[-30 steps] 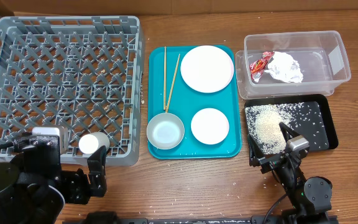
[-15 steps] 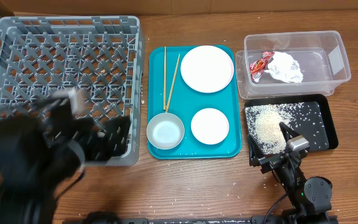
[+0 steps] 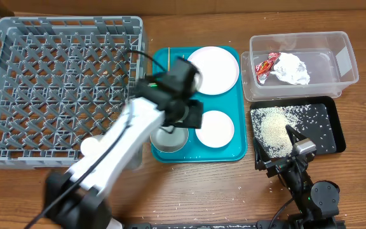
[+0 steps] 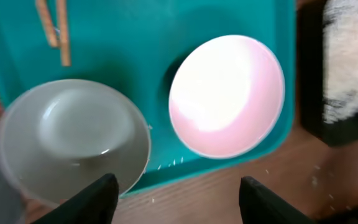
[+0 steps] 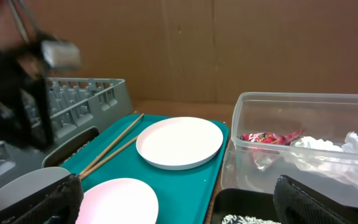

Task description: Sort waste into correct bins and load items into the dishwasher

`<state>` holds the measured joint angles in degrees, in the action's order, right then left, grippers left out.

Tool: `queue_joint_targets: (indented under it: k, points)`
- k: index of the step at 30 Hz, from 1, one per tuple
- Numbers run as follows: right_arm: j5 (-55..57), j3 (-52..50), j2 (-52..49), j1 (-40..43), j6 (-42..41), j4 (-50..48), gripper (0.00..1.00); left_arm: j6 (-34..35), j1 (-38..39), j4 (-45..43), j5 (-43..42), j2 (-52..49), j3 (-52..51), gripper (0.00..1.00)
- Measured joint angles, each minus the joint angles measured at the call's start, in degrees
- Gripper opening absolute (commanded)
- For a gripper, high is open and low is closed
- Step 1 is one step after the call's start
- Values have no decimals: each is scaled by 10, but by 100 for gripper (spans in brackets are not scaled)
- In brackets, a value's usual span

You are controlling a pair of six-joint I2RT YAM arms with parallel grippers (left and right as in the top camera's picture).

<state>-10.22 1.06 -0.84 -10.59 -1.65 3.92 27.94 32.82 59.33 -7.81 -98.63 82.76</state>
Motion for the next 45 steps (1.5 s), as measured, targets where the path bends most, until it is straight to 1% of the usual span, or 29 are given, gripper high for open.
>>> queue_joint_targets:
  k: [5, 11, 15, 17, 20, 26, 29, 32, 34, 35, 36, 37, 41, 45]
  points:
    - [0, 0, 0, 0, 0, 0, 100, 23, 5, -54, 17, -72, 0, 52]
    - [0, 0, 0, 0, 0, 0, 100, 23, 6, -92, 19, -103, 0, 51]
    - [0, 0, 0, 0, 0, 0, 100, 22, 6, -97, 45, -104, 0, 57]
    - [0, 0, 0, 0, 0, 0, 100, 22, 2, -102, 68, -104, 0, 58]
    - [0, 0, 0, 0, 0, 0, 100, 21, -16, -128, 90, -104, 0, 58]
    - [0, 0, 0, 0, 0, 0, 100, -15, -101, -206, 84, -105, 0, 59]
    - [0, 0, 0, 0, 0, -1, 100, -41, -128, -232, 83, -110, 0, 57]
    - [0, 0, 0, 0, 0, 0, 100, -61, -126, -250, 96, -122, 0, 56]
    - [0, 0, 0, 0, 0, 0, 100, -71, -123, -265, 108, -135, 0, 50]
    - [0, 0, 0, 0, 0, 0, 100, -76, -122, -274, 113, -143, 0, 45]
    - [0, 0, 0, 0, 0, 0, 100, -85, -122, -286, 118, -154, 0, 38]
    - [0, 0, 0, 0, 0, 0, 100, -89, -122, -293, 123, -163, 0, 36]
    - [0, 0, 0, 0, 0, 0, 100, -84, -122, -304, 155, -196, 0, 36]
    - [0, 0, 0, 0, 0, 0, 100, -73, -122, -320, 169, -220, 0, 38]
